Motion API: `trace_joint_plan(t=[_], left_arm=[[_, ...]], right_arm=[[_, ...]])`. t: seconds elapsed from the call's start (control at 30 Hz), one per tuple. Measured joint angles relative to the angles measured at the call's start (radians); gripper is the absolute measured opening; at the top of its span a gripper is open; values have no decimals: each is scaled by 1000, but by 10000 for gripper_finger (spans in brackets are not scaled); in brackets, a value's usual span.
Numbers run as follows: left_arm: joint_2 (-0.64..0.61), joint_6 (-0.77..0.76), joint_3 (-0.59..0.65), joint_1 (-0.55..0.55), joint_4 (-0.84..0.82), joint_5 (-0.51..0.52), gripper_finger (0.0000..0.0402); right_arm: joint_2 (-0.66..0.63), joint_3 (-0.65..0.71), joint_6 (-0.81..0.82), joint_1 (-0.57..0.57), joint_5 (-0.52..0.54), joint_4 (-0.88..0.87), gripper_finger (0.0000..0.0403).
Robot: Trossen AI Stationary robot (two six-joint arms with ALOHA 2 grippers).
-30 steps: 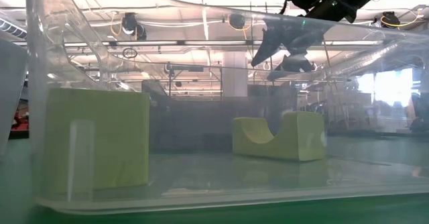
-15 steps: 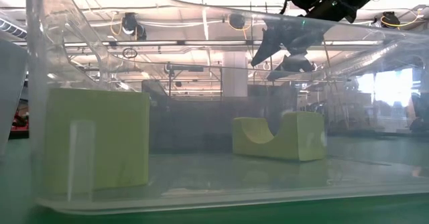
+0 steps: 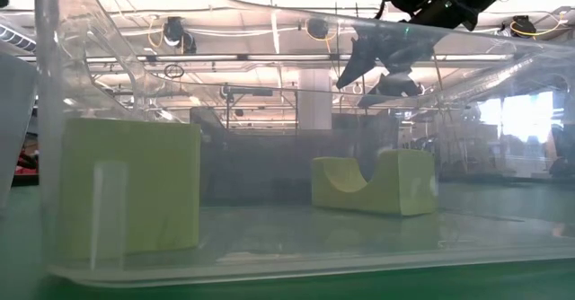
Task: Sort & place blocks by color
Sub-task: Put the light blue block into the gray bin, then put the blue block into the black bin
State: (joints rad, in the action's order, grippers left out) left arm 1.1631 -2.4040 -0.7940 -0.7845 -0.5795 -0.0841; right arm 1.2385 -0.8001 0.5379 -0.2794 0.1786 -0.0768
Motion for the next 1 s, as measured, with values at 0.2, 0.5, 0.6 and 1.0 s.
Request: trace_joint_plan(t=[0.2,0.5,0.6,1.0], left_arm=[[53,7,1,1,-31,-2,179],[69,26,1,3,20,-1,275],[48,50,1,7,63,35,275],[-113,423,0,184,139,611,219]], right_arm=[[0,0,0,0,0,68,338],[0,0,1,0,0,239,338],[0,0,1,0,0,299,338],[0,0,1,0,0,589,338]])
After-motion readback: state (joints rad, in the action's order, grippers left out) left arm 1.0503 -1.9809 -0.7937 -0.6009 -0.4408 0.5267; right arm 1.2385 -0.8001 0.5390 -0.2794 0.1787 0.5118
